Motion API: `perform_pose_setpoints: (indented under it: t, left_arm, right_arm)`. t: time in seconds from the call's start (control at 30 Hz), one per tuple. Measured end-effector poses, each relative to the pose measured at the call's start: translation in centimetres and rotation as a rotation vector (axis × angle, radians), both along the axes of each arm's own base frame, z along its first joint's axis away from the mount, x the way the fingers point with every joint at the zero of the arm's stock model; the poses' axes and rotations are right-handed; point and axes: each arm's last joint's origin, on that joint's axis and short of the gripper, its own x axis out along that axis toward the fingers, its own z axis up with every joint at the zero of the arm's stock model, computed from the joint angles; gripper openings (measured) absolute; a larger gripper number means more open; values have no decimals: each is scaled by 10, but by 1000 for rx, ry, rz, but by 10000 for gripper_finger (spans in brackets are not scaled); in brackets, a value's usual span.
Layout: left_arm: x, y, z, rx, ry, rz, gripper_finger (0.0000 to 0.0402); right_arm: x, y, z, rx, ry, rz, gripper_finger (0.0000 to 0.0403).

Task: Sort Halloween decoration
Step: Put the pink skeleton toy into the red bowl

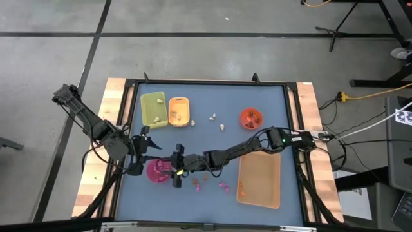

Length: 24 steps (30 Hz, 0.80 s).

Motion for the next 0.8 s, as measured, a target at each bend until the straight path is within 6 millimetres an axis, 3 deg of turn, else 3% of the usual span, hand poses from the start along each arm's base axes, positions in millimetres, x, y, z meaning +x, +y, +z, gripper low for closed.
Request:
perform_pose_setpoints:
  t: [0.33,0.67,0.8]
  left_arm:
    - [0,0,0,0,0,0,156]
    - [0,0,0,0,0,0,156]
    - [0,0,0,-1,0,1,156]
  right_arm:
    - [-5,2,4,2,94,92,218]
    - [-36,-4,57,-17,353,168,218]
    - [-54,-6,76,88,480,177,218]
